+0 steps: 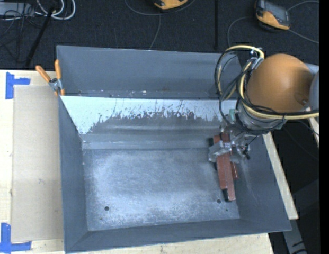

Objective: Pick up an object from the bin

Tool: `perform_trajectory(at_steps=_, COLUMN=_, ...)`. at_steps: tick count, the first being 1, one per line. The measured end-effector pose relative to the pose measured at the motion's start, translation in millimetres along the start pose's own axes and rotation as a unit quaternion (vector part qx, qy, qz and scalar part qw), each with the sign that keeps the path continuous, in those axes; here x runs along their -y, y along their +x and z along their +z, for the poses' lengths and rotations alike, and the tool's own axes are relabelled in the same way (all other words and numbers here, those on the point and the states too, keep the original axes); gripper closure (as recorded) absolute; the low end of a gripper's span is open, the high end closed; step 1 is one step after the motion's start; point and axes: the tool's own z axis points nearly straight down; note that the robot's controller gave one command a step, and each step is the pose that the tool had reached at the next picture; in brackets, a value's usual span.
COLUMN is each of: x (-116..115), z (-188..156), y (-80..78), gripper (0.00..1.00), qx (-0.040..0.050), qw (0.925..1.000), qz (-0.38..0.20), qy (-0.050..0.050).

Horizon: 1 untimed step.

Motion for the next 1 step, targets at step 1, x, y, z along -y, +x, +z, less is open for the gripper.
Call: perform_trajectory(at_steps=1, x=0.1, z=-2.4, y=-0.9, gripper=1.0, qx=0.0011, qw=1.0, qz=0.003, qy=-0.004)
